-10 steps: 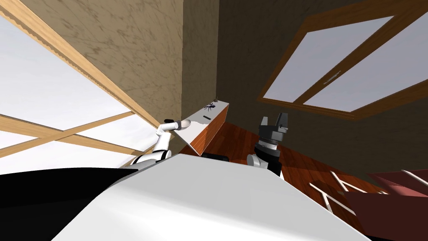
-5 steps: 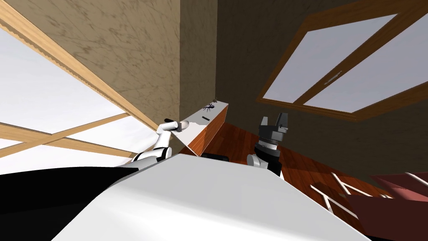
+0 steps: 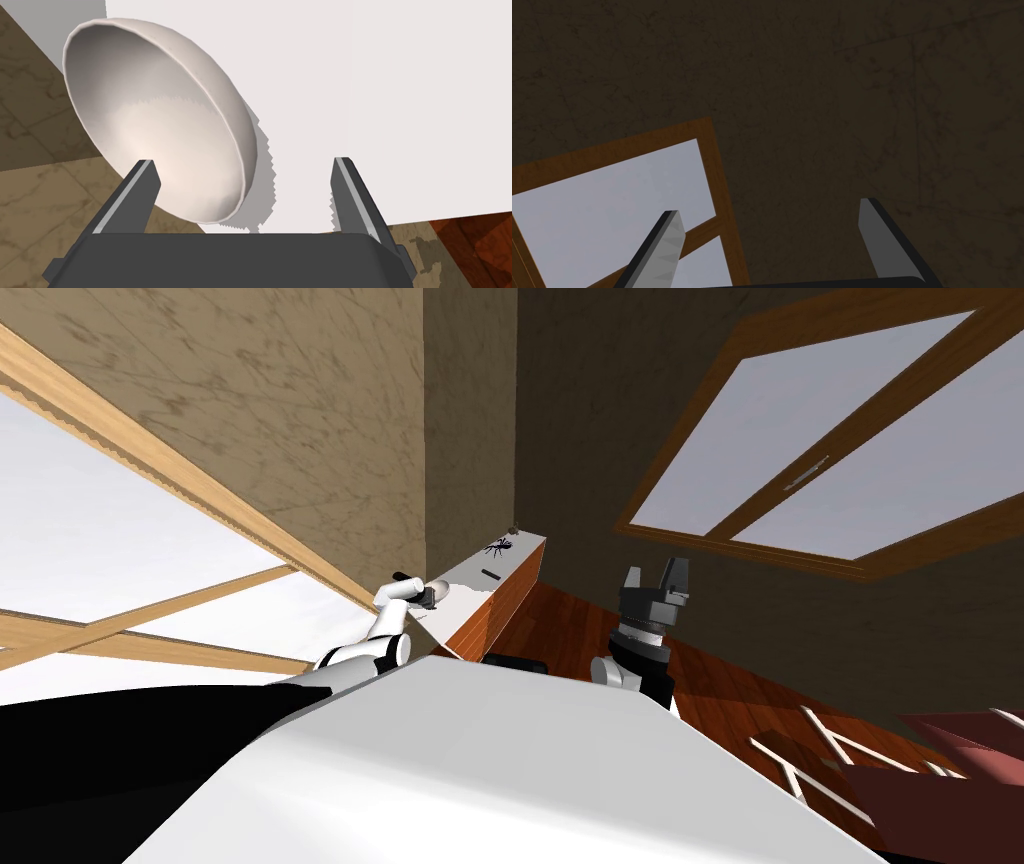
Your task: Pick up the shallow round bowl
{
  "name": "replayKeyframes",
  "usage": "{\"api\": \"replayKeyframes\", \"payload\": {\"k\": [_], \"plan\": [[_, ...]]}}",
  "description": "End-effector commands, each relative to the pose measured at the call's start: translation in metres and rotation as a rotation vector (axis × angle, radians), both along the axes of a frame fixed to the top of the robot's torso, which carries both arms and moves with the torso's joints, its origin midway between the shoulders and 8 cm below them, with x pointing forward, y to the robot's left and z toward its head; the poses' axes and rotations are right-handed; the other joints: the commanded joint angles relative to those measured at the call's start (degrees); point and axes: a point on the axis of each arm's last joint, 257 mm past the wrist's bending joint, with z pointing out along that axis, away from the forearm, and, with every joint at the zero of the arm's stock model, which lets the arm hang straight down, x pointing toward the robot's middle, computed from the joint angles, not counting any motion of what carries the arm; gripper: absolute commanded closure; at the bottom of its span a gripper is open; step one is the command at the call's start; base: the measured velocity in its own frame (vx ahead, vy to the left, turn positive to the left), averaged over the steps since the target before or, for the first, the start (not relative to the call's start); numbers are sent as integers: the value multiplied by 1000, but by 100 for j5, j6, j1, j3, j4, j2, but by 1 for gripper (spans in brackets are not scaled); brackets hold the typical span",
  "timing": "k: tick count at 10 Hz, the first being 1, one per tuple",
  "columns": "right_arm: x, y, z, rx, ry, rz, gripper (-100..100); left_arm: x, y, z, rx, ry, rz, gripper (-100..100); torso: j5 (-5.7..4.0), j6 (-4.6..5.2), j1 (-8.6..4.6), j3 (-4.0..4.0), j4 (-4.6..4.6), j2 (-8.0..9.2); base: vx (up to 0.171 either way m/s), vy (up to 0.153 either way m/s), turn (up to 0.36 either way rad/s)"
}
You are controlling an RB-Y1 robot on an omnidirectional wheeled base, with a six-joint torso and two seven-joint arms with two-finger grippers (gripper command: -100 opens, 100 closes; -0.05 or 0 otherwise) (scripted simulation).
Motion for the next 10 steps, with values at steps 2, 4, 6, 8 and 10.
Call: {"api": "replayKeyframes", "payload": {"k": [2,4,6,8,10], "plan": [[0,0,0,0,0,0,0,-14,-2,-12,-38,50,15,-100,1,0,4,1,1,2,71,43,1],[0,0,0,0,0,0,0,-11,-1,-9,-32,41,13,0,1,0,0,9,3,16,17,14,-1],[0,0,0,0,0,0,0,-12,-6,-21,-31,40,13,-100,-1,0,-4,14,5,25,21,26,-2],[0,0,0,0,0,0,0,-13,-8,-24,-31,41,12,-100,1,0,3,12,5,21,25,28,-3],[0,0,0,0,0,0,0,-12,-9,-24,-31,39,13,100,-2,0,-9,17,7,30,0,0,0]]}}
